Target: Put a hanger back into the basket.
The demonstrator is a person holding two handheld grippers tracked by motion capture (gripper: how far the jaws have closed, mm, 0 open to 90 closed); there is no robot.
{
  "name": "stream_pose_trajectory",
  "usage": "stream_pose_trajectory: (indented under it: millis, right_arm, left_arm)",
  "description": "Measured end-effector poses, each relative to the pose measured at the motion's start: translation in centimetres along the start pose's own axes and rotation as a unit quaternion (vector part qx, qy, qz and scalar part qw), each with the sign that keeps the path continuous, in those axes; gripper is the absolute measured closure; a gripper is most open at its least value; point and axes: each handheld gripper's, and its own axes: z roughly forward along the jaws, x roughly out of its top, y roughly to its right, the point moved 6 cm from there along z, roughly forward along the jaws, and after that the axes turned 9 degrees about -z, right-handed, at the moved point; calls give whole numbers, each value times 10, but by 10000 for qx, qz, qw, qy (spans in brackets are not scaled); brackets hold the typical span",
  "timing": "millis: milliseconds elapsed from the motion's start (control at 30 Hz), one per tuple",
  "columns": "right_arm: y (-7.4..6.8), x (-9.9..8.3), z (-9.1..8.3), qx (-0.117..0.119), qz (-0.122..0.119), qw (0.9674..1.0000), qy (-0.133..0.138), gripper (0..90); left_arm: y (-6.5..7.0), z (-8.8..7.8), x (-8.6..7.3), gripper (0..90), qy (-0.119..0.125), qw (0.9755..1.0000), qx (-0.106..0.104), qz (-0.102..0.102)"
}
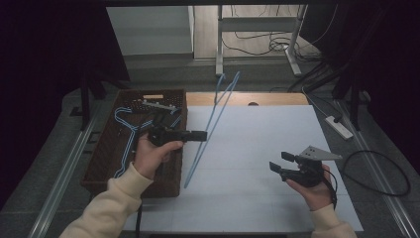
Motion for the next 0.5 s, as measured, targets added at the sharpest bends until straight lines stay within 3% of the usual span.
stream_pose_trajectory:
  millis: [367,500]
  right_arm:
    - [-1,-2,4,-24,-51,9999,-93,347]
    - [-1,-3,5,-24,-32,9999,-122,347]
  left_arm:
    - [-35,-67,10,875,284,9995,131,-2]
    - [-52,-85,10,874,221,9995,215,-10]
